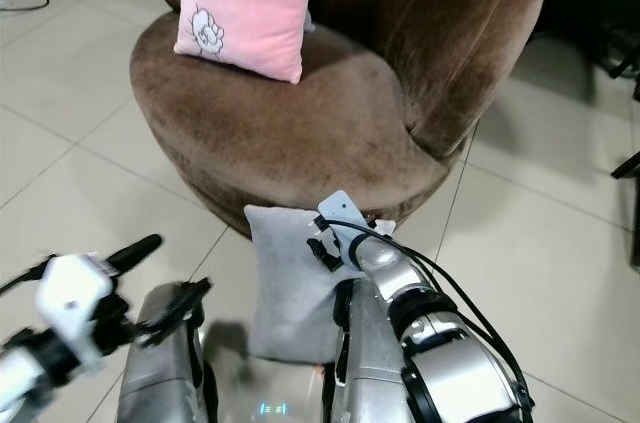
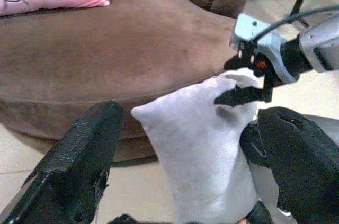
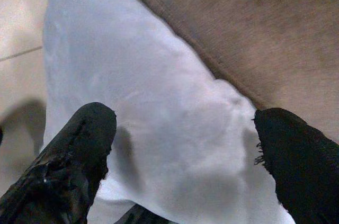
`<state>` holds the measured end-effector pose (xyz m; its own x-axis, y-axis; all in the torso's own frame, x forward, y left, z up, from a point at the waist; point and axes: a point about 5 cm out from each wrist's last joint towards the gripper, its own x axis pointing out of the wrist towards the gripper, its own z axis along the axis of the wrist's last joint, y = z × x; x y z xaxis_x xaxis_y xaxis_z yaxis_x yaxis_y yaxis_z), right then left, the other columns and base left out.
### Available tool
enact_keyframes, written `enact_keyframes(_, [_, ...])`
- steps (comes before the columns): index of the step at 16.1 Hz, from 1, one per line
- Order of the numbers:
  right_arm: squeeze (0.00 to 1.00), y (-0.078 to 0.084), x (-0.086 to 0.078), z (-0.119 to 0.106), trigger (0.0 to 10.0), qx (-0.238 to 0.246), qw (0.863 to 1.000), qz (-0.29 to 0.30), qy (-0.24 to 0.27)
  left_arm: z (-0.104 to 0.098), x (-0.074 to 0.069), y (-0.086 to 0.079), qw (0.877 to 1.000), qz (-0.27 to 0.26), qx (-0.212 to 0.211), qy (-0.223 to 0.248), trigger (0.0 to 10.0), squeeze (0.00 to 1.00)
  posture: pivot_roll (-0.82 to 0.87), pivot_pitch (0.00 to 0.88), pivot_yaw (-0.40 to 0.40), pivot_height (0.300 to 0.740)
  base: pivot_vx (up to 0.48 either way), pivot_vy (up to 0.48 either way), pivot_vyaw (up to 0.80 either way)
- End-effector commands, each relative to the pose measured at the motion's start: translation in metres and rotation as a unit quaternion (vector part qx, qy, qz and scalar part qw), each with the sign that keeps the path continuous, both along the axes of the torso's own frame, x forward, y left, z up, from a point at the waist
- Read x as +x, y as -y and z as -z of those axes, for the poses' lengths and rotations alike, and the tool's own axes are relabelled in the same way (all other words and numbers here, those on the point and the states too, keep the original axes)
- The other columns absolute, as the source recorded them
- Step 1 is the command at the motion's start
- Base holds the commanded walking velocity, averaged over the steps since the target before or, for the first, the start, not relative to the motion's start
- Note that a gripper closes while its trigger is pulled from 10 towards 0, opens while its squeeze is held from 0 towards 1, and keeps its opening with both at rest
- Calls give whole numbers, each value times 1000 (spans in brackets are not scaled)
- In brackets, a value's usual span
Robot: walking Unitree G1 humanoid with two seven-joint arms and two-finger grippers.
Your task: Move the pillow to the sofa from floor
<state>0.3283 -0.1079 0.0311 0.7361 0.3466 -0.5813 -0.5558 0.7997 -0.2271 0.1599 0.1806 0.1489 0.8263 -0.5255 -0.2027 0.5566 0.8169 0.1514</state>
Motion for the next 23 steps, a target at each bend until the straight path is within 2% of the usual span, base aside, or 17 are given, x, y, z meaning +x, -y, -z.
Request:
enact_keyframes(1, [0, -1, -2, 3, 10000, -9, 1000, 2, 4, -6, -6, -2, 1000, 3, 2, -4, 10000, 251, 164, 262, -74, 535, 0, 0, 0])
enact_keyframes(5, [0, -12, 3, -4, 10000, -6, 999, 7, 43, -17, -15, -8, 1000, 0, 12, -3, 10000, 259, 186, 282, -73, 535, 0, 0, 0])
enact_keyframes(7, [0, -24, 4, -6, 10000, -4, 998, 17, 64, -26, -22, -11, 1000, 1, 19, -6, 10000, 255, 221, 303, -78, 535, 0, 0, 0])
enact_keyframes(9, [0, -31, 1, -4, 10000, -15, 997, 19, 66, -32, -31, -14, 1000, 5, 24, -18, 10000, 259, 267, 308, -70, 535, 0, 0, 0])
enact_keyframes(10, [0, -33, 0, -2, 10000, -26, 997, 19, 64, -35, -36, -15, 999, 9, 29, -24, 10000, 255, 282, 314, -60, 535, 0, 0, 0])
enact_keyframes(13, [0, -29, 3, -3, 10000, -2, 996, 72, 51, -41, -48, -28, 998, 4, 42, -40, 10000, 255, 290, 339, -46, 535, 0, 0, 0])
enact_keyframes(14, [0, -29, 4, -4, 10000, 4, 996, 77, 51, -39, -48, -31, 998, 2, 43, -42, 10000, 255, 290, 339, -46, 535, 0, 0, 0])
enact_keyframes(16, [0, -28, 7, -8, 10000, 12, 995, 76, 60, -34, -50, -40, 998, -4, 44, -55, 10000, 251, 284, 339, -41, 535, 0, 0, 0])
enact_keyframes(18, [0, -25, 6, -5, 10000, -10, 997, 62, 55, -26, -56, -50, 996, -9, 42, -73, 10000, 259, 284, 336, -37, 535, 0, 0, 0])
enact_keyframes(19, [0, -24, 2, 0, 2000, -16, 998, 51, 35, -21, -63, -53, 996, -8, 41, -84, 10000, 255, 284, 338, -38, 535, 0, 0, 0])
enact_keyframes(20, [0, -25, 1, 1, 2000, -16, 998, 47, 30, -19, -65, -54, 995, -9, 41, -86, 10000, 255, 284, 338, -38, 535, 0, 0, 0])
enact_keyframes(21, [0, -26, -1, 3, 0, -15, 999, 44, 27, -14, -68, -56, 995, -6, 40, -93, 10000, 255, 288, 340, -45, 535, 0, 0, 0])
enact_keyframes(23, [0, -27, -1, 3, 0, -16, 999, 44, 28, -8, -70, -60, 995, -3, 40, -96, 10000, 255, 288, 340, -45, 535, 0, 0, 0])
